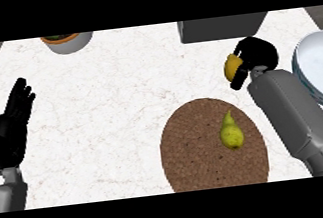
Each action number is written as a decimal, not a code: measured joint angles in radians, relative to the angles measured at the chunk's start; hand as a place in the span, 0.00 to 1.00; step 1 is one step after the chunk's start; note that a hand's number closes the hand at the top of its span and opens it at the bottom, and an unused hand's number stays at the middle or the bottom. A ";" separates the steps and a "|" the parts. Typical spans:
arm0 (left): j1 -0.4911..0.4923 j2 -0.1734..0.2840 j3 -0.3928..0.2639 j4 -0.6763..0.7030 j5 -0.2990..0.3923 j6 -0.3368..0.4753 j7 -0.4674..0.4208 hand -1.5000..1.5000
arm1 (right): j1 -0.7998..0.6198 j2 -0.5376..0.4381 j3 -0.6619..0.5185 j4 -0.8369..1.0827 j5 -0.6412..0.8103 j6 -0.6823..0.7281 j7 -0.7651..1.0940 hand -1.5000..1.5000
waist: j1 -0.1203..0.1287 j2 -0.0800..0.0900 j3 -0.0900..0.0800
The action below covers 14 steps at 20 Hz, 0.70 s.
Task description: Pick the lemon from the placemat and place it in the bowl
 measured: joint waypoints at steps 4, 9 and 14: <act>-0.014 -0.005 -0.004 0.016 -0.010 0.006 0.001 0.50 | -0.072 -0.021 0.009 -0.062 0.103 -0.085 0.173 1.00 | -0.005 -0.005 -0.001; -0.004 0.000 0.001 0.009 -0.007 -0.001 0.006 0.50 | -0.132 -0.066 0.017 -0.198 0.215 -0.148 0.314 1.00 | -0.011 -0.009 -0.001; 0.005 -0.002 0.000 -0.030 -0.005 -0.004 0.039 0.50 | -0.133 -0.119 -0.023 -0.336 0.254 -0.124 0.366 1.00 | -0.008 -0.008 0.000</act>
